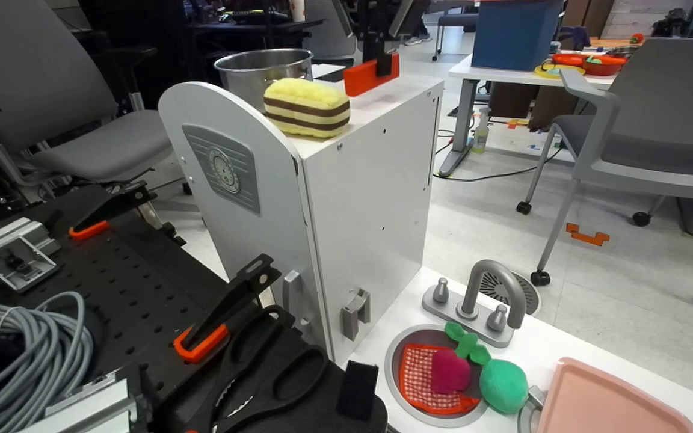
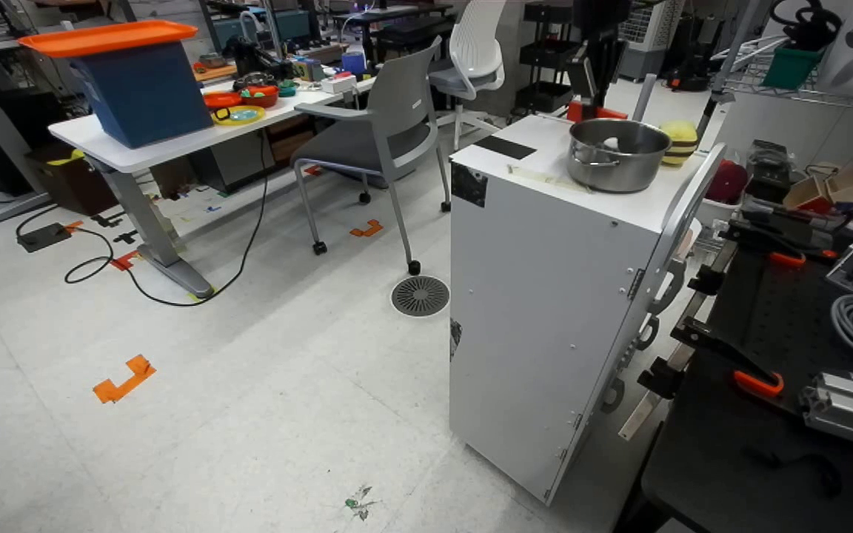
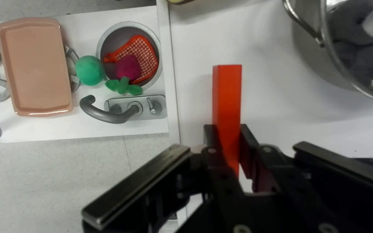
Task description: Pick up the orange object and put it in the pot
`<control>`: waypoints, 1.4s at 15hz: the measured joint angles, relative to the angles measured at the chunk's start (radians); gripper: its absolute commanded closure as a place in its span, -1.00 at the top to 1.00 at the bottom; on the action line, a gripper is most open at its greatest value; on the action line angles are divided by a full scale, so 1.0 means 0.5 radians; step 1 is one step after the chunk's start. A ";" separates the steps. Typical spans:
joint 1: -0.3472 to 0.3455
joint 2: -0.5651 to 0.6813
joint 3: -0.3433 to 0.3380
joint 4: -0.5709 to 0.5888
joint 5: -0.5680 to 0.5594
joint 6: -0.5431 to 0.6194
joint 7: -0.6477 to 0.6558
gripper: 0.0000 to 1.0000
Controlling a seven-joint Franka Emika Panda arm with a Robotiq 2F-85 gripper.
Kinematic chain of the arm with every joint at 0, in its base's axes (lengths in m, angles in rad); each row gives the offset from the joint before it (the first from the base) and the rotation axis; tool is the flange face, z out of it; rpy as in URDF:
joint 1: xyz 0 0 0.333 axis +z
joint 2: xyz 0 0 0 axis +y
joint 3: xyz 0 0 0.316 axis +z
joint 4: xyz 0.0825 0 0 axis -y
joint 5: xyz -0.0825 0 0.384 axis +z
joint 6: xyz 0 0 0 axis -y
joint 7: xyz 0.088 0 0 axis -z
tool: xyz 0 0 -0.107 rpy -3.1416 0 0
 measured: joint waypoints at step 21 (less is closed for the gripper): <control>0.134 -0.513 0.096 -0.559 -0.073 0.215 -0.014 -0.91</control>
